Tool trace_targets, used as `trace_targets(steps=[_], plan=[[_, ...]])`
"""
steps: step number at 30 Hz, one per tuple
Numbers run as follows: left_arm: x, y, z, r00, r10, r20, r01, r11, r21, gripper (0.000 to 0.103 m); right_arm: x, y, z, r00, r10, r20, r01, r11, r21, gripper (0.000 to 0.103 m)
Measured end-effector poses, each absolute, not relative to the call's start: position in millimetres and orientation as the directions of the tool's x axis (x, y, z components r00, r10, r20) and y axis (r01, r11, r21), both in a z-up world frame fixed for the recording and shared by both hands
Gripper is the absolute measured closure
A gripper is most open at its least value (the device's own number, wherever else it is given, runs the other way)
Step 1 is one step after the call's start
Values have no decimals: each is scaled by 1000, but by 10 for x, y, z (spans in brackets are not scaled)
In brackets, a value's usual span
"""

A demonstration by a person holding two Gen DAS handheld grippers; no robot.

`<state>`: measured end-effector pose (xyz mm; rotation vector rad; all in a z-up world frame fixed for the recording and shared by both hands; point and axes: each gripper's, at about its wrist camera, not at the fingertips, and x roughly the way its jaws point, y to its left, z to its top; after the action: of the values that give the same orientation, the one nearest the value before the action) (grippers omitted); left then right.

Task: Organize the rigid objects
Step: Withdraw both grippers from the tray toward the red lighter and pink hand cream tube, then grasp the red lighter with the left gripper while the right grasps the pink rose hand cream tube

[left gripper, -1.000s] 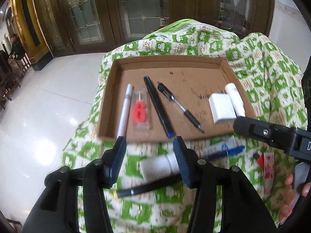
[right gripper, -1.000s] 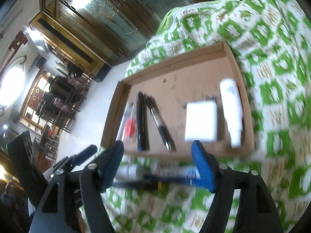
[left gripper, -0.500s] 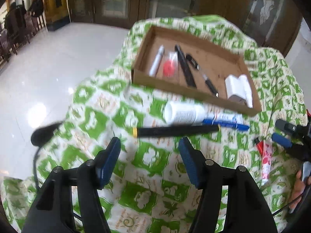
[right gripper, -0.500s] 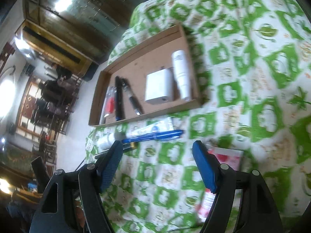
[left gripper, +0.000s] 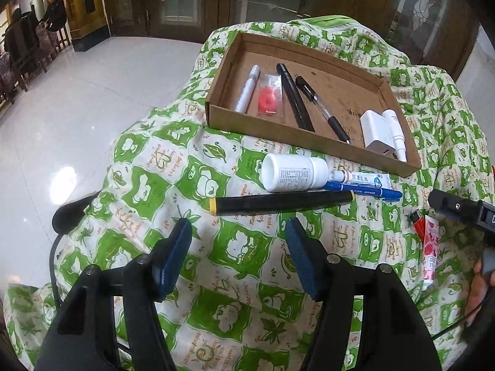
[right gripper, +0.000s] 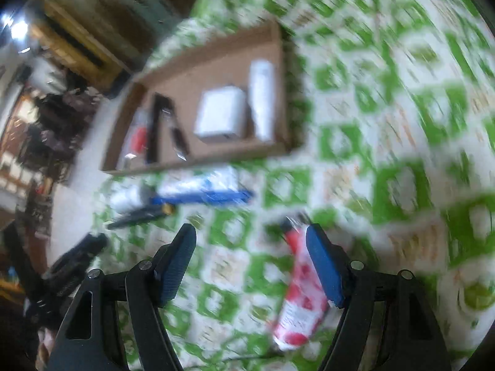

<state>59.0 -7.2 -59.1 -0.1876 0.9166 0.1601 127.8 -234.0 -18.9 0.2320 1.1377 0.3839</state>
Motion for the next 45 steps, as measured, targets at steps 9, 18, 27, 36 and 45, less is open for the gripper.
trace_targets(steps=[9,18,27,36,45], plan=[[601,-119,-581,604,48,-796,-191,978,-86,41,1337,-2469,-261,253,265,-930,-73,964,255,42],[571,-151,-551,614,40,-788,-174,981,-86,41,1251,-2141,-756,77,338,-938,-93,939,331,38],[592,-207,-574,605,32,-795,-148,986,-73,41,1094,-2146,-629,112,579,-808,-96,815,571,56],[606,-304,-582,600,45,-799,-118,992,-33,41,698,-2217,-677,59,571,-819,8,820,572,56],[615,-359,-603,601,50,-798,-99,995,-12,41,814,-2048,-1046,57,563,-825,96,819,566,57]])
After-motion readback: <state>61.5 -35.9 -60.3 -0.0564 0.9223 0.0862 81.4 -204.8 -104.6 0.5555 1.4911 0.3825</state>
